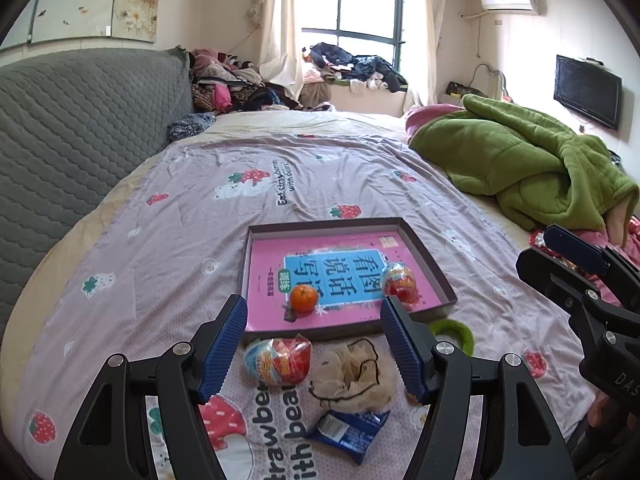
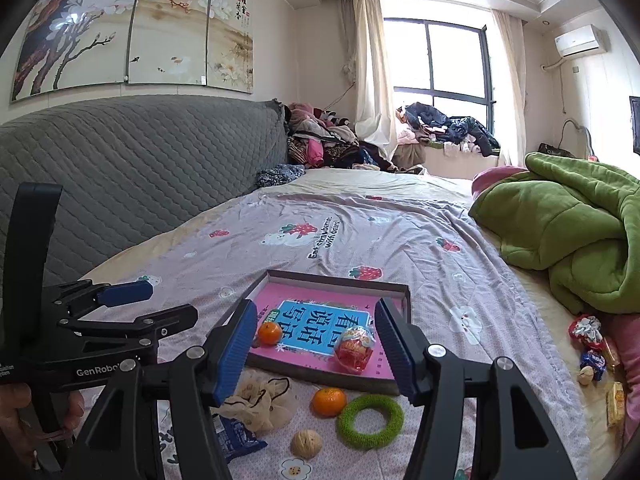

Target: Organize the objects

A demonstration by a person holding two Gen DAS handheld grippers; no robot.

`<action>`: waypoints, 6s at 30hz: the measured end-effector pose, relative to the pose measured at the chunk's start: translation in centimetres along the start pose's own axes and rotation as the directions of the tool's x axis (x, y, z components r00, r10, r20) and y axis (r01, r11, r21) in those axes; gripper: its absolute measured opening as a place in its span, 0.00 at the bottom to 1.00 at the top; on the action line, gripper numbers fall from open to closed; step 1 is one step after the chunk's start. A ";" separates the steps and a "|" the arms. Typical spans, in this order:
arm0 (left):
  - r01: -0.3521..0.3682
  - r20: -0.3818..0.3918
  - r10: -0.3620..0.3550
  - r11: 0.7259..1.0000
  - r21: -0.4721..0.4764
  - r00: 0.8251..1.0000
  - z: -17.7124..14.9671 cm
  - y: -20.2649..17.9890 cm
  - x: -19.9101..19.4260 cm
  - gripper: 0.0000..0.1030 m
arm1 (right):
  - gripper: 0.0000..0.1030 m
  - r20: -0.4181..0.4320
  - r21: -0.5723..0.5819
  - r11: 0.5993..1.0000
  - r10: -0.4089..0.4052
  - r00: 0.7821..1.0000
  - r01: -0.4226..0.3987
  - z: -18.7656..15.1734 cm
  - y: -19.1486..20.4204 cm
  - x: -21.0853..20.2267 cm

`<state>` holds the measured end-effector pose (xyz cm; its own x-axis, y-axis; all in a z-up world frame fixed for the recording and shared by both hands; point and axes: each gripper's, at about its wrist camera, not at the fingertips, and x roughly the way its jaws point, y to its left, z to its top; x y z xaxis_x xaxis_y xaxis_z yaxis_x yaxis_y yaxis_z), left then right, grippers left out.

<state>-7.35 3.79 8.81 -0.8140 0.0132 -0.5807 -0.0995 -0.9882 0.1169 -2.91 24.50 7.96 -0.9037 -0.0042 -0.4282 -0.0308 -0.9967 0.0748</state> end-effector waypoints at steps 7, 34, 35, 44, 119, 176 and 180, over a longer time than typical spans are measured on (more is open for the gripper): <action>0.002 -0.012 -0.002 1.000 0.005 1.000 -1.7 0.3 -0.6 0.69 | 0.59 -0.016 -0.005 1.000 0.000 1.000 0.000 -1.2 0.2 -0.4; 0.051 -0.118 -0.046 0.998 0.035 0.992 -7.2 -0.4 1.5 0.69 | 0.59 -0.145 -0.019 1.000 -0.009 0.989 0.006 -5.7 1.2 1.8; 0.052 -0.121 -0.048 0.998 0.034 0.991 -7.2 -0.4 1.6 0.69 | 0.59 -0.148 -0.019 1.000 -0.010 0.989 0.007 -5.8 1.2 1.8; 0.052 -0.156 -0.047 0.998 0.024 0.987 -7.9 -0.4 2.5 0.69 | 0.59 -0.180 -0.001 1.000 -0.009 0.984 0.009 -6.4 0.8 2.4; 0.162 -0.229 -0.123 0.974 0.158 0.966 -13.4 -1.8 8.5 0.70 | 0.59 -0.400 -0.018 0.999 -0.040 0.916 0.035 -13.1 1.1 8.8; 0.162 -0.262 -0.147 0.986 0.037 0.954 -14.4 -0.3 8.7 0.55 | 0.32 -0.425 0.020 0.999 0.032 0.905 -0.026 -14.3 1.1 9.9; 0.159 -0.265 -0.144 0.987 0.036 0.953 -14.5 -0.3 8.1 0.55 | 0.32 -0.418 0.019 0.999 0.038 0.908 -0.033 -14.2 1.3 9.4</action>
<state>-5.64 1.94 -7.60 -0.6102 0.1144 -0.7840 -0.2480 -0.9674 0.0519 -5.34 21.97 -8.73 -0.6433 -0.0752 -0.7619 -0.0093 -0.9943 0.1060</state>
